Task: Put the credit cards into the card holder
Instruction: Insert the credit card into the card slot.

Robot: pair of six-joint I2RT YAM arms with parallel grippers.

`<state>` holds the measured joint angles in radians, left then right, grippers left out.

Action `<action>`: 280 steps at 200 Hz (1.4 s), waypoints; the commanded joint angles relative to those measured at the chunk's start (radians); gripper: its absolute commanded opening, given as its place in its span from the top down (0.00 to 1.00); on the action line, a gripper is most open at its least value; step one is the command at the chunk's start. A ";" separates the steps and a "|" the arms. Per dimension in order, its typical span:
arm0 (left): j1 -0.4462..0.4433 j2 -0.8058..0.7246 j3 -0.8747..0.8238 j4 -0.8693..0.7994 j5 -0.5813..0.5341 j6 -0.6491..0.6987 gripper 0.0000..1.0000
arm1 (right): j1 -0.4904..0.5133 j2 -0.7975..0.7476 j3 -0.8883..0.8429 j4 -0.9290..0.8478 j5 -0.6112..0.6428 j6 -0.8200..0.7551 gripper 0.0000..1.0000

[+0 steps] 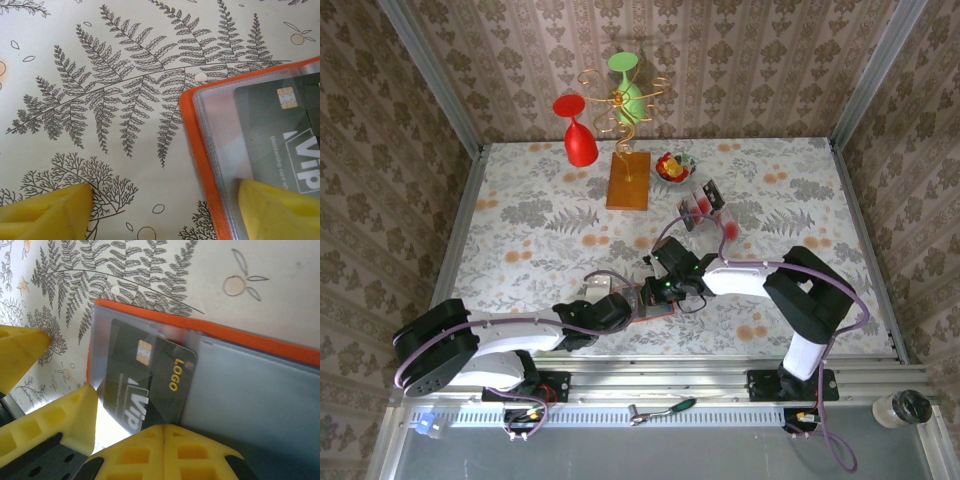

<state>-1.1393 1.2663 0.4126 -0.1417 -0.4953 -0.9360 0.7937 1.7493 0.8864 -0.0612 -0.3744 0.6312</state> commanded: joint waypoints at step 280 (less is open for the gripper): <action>0.108 -0.044 -0.069 -0.029 0.037 0.018 0.22 | 0.017 0.012 0.135 -0.151 0.035 -0.029 0.97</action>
<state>-1.0470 1.2030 0.3687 -0.2180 -0.4992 -0.9234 0.8249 1.8137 1.0096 -0.1589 -0.3702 0.6258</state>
